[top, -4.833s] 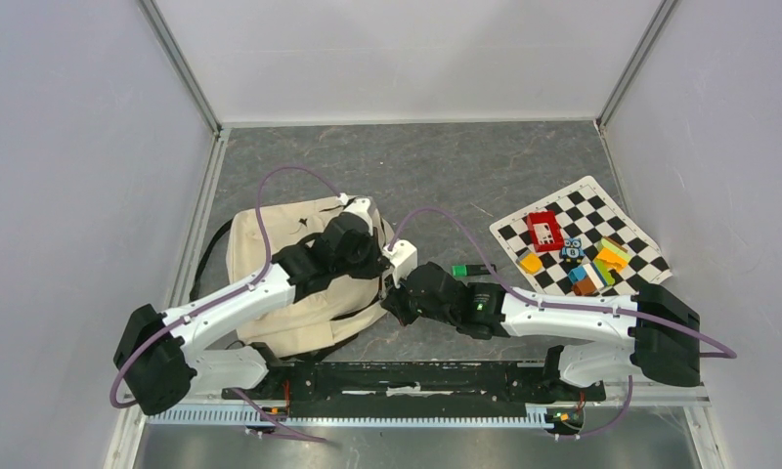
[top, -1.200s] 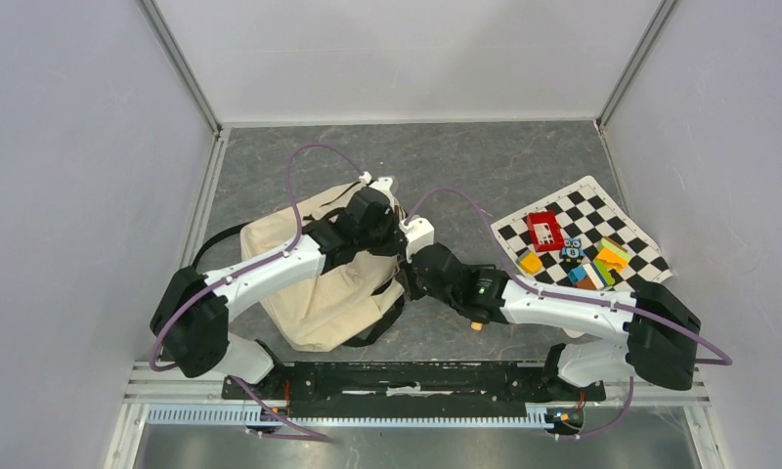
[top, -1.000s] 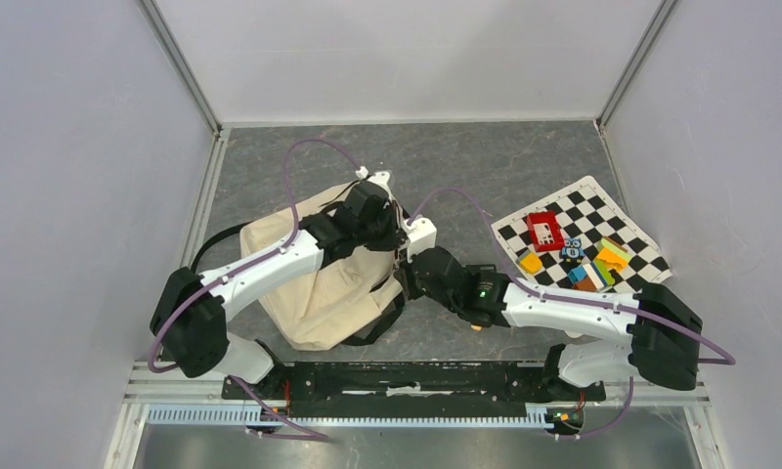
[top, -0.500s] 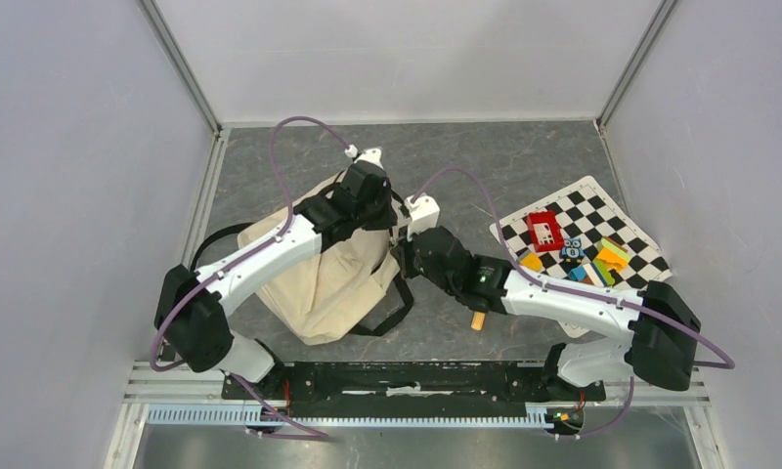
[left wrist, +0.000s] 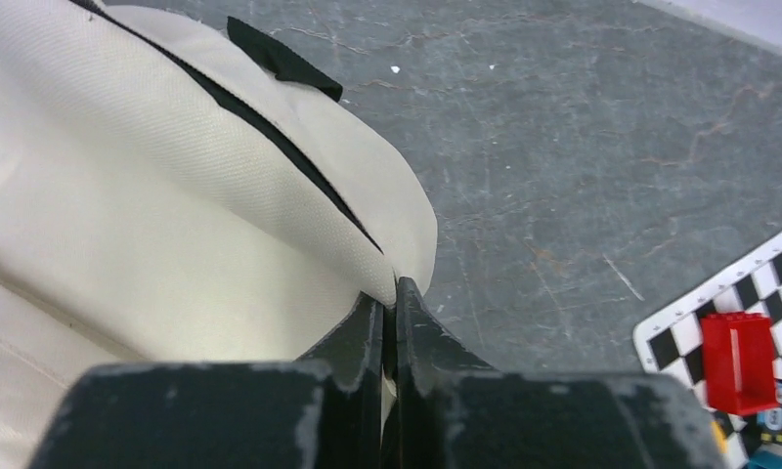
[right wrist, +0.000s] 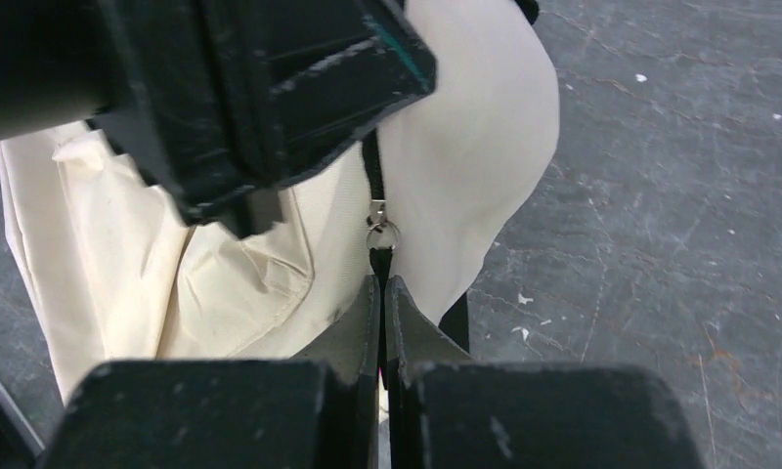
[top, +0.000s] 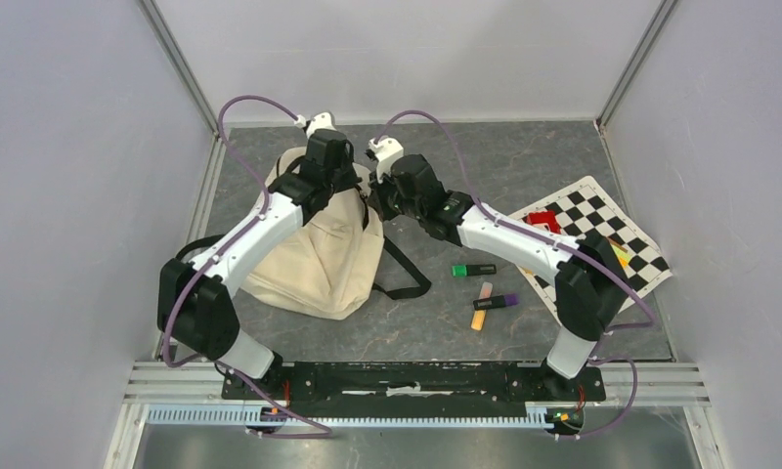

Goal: Pack the student bag
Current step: Zip the student bag at the center of the board.

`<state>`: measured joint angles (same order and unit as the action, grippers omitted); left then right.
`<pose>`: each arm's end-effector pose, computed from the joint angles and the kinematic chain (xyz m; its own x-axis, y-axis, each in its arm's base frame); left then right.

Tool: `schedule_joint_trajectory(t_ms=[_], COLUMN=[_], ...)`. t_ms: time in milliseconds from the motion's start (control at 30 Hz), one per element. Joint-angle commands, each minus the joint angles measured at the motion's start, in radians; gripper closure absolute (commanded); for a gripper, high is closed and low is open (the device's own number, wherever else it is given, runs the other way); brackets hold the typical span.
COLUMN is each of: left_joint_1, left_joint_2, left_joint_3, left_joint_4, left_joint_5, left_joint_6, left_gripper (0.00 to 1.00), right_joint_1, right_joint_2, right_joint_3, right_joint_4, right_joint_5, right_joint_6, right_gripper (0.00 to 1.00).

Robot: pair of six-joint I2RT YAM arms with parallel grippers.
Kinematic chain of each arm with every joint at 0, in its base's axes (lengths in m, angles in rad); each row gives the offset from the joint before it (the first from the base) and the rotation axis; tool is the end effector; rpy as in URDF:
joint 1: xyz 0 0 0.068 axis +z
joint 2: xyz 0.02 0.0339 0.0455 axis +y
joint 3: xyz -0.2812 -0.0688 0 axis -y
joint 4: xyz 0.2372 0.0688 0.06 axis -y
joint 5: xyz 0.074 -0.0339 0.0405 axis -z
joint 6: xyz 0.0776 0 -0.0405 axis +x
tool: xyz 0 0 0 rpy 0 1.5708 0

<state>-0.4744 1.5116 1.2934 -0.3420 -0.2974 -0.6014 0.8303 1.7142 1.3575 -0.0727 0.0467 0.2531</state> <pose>0.3426 -0.1504 0.3227 -0.5119 -0.3452 -0.7866 -0.0894 0.9321 -0.3509 0.3003 0.3232 0.3021 -0.4494 -0.1209 -0.8851 -0.6158 0.7597 0.2089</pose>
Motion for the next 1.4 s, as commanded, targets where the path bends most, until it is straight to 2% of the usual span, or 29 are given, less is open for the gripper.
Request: schedule_joint_trajectory(t_ms=[0, 33, 133, 200, 233, 400, 567, 733, 867, 1100, 1233, 1367], left_joint_1=[0.035, 0.036, 0.036, 0.036, 0.036, 0.034, -0.013, -0.107, -0.209, -0.448, -0.579, -0.655], left_joint_2=[0.022, 0.031, 0.022, -0.01, -0.034, -0.181, -0.353, -0.407, -0.395, -0.333, -0.281, -0.192], left_joint_3=[0.07, 0.068, 0.019, -0.043, -0.083, -0.32, -0.618, -0.778, -0.817, -0.9, -0.884, -0.849], left_joint_4=[0.171, 0.169, 0.187, 0.21, 0.222, 0.279, 0.433, 0.445, 0.427, 0.526, 0.535, 0.634], left_joint_5=[-0.062, -0.046, -0.023, -0.031, -0.032, -0.017, 0.113, 0.091, 0.042, -0.01, -0.093, -0.1], left_joint_6=[0.128, 0.142, 0.151, 0.144, 0.139, 0.082, 0.036, -0.024, -0.068, -0.311, -0.395, -0.441], left_gripper=[0.81, 0.69, 0.4, 0.3, 0.28, 0.25, 0.2, 0.24, 0.27, 0.33, 0.34, 0.34], right_joint_1=[0.002, 0.003, 0.001, 0.0, -0.003, -0.028, -0.065, -0.119, -0.15, -0.196, -0.222, -0.226], right_joint_2=[0.029, 0.027, 0.035, 0.043, 0.043, 0.029, 0.058, 0.084, 0.137, 0.262, 0.309, 0.353], right_joint_3=[0.026, 0.002, -0.035, -0.043, -0.046, -0.075, -0.097, -0.131, -0.104, 0.007, 0.052, 0.109], right_joint_4=[-0.092, -0.065, -0.039, -0.044, -0.046, -0.061, -0.05, -0.001, 0.046, 0.059, 0.059, 0.063], right_joint_5=[-0.123, -0.13, -0.101, -0.074, -0.059, 0.039, 0.089, 0.091, 0.053, 0.013, -0.029, -0.108], right_joint_6=[-0.051, -0.036, -0.02, -0.015, -0.009, 0.059, 0.089, 0.098, 0.043, -0.053, -0.074, -0.093], right_gripper=[1.0, 1.0, 1.0, 1.0, 1.0, 1.0, 1.0, 1.0, 1.0, 1.0, 1.0, 1.0])
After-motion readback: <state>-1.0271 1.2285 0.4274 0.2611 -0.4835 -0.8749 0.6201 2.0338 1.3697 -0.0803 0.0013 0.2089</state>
